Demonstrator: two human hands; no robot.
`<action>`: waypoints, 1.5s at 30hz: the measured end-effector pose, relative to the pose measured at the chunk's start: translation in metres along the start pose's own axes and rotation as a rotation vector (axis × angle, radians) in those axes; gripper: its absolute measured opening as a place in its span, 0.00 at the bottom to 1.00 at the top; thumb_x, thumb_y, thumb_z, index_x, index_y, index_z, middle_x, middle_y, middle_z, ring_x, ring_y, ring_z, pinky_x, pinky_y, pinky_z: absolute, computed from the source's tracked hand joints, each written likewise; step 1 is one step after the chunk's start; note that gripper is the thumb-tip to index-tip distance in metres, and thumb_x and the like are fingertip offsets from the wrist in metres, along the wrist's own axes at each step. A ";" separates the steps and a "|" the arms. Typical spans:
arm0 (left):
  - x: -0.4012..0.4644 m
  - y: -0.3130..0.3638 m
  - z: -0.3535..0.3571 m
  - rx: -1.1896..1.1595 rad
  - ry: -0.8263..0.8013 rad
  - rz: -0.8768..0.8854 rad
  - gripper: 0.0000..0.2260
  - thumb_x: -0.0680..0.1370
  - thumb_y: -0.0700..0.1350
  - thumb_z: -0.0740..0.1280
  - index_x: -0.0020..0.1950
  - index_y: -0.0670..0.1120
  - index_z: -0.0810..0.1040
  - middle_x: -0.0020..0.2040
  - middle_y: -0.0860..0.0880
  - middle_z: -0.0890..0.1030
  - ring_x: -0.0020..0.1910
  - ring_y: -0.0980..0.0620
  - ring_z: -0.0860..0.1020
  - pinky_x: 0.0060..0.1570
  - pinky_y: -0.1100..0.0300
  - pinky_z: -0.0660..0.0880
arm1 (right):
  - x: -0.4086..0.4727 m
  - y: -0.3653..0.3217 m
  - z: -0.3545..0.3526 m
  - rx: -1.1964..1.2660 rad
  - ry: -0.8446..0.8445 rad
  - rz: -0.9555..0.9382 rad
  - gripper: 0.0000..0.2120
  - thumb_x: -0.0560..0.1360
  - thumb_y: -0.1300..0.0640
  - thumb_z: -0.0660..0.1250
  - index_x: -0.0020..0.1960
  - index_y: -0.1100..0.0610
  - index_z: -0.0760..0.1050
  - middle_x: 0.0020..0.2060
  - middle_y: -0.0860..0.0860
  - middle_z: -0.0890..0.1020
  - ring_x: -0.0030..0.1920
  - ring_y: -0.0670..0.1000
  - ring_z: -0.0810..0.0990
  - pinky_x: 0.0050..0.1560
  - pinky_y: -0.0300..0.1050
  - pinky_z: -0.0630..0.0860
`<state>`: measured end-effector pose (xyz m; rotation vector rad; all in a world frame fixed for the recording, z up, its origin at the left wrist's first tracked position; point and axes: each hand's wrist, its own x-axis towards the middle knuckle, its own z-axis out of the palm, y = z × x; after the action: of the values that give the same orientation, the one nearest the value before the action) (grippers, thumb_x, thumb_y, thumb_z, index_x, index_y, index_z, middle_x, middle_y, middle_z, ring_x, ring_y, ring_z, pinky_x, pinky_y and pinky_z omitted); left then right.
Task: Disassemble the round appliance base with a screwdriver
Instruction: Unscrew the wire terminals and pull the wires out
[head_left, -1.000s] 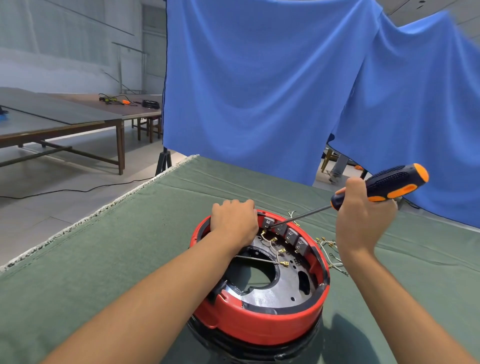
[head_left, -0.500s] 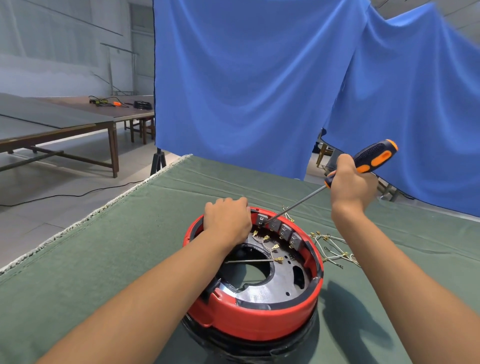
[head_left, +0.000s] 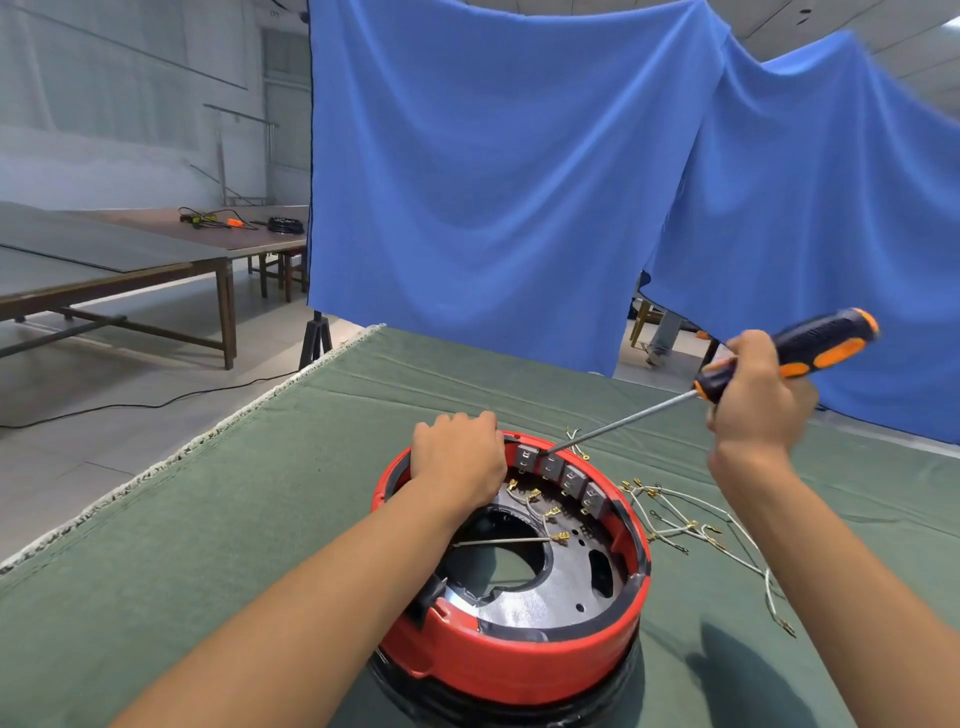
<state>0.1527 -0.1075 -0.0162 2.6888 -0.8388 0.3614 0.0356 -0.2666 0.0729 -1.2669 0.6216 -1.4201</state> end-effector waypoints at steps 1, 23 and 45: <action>0.000 0.000 0.000 0.003 -0.001 0.006 0.15 0.82 0.51 0.50 0.59 0.48 0.72 0.58 0.45 0.78 0.57 0.42 0.74 0.53 0.50 0.66 | -0.001 0.000 -0.006 0.039 0.028 0.005 0.14 0.64 0.51 0.64 0.22 0.54 0.72 0.17 0.44 0.72 0.21 0.46 0.68 0.25 0.40 0.64; -0.043 0.024 -0.035 0.047 -0.454 0.406 0.02 0.73 0.49 0.67 0.41 0.53 0.75 0.43 0.52 0.79 0.42 0.48 0.74 0.39 0.59 0.68 | -0.044 0.060 -0.044 0.170 0.077 0.159 0.14 0.66 0.46 0.67 0.26 0.52 0.76 0.21 0.44 0.76 0.22 0.44 0.69 0.30 0.43 0.65; 0.018 0.086 -0.068 -0.615 0.049 0.324 0.06 0.75 0.44 0.68 0.39 0.49 0.82 0.29 0.53 0.79 0.24 0.52 0.72 0.31 0.60 0.74 | -0.006 0.044 -0.072 0.210 0.289 0.159 0.14 0.66 0.46 0.66 0.26 0.53 0.76 0.23 0.45 0.77 0.26 0.48 0.70 0.32 0.45 0.66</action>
<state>0.1067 -0.1602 0.0704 1.9768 -1.1519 0.1930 -0.0153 -0.2923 0.0110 -0.8360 0.7286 -1.5039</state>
